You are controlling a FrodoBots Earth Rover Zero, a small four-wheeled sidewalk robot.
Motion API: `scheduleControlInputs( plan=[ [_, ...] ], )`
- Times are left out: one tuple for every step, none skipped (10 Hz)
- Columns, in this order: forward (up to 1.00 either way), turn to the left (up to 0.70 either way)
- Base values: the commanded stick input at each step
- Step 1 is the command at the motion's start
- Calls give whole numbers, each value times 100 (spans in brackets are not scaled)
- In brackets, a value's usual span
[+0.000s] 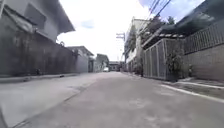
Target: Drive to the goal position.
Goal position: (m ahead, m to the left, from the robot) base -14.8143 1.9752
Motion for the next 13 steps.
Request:
scheduleControlInputs(
  plan=[
    [70,0],
    [70,0],
    [70,0],
    [70,0],
    [70,0],
    [70,0],
    [70,0],
    [70,0],
    [70,0],
    [70,0],
    [70,0],
    [70,0],
    [70,0]
  ],
)
